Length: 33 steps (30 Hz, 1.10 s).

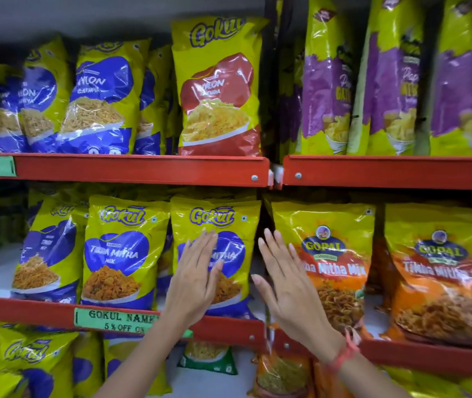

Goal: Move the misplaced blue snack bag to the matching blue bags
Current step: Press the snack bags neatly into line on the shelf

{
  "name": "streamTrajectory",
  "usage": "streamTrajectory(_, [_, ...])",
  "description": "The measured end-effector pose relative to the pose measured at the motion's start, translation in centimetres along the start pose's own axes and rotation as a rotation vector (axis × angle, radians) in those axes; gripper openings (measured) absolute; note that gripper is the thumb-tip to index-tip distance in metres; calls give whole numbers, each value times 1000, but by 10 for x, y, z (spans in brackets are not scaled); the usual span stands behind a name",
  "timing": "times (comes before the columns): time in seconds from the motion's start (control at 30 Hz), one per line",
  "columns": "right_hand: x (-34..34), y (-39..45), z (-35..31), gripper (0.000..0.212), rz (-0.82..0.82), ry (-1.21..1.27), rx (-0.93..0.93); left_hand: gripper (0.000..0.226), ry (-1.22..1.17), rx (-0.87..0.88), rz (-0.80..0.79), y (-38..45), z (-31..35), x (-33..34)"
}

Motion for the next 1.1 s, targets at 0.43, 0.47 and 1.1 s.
streamTrajectory(0.43, [-203,-102,265,45,609,270,556,38,-735,-310,62,57,239,142])
streamTrajectory(0.47, [-208,-109,284,46,630,260,619,40,-724,-355,40,56,248,156])
streamTrajectory(1.1, [-200,-117,370,28,902,996,1112,22,-1236,-1080,431,67,249,218])
Point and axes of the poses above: each hand's wrist, its own y-axis towards the middle knuckle, its own x-axis out of the palm, z = x × y, the point moved 9 cm from there along y, towards the middle knuckle, and after that the axes turned 6 degrees about z, right-handed, at the moved point
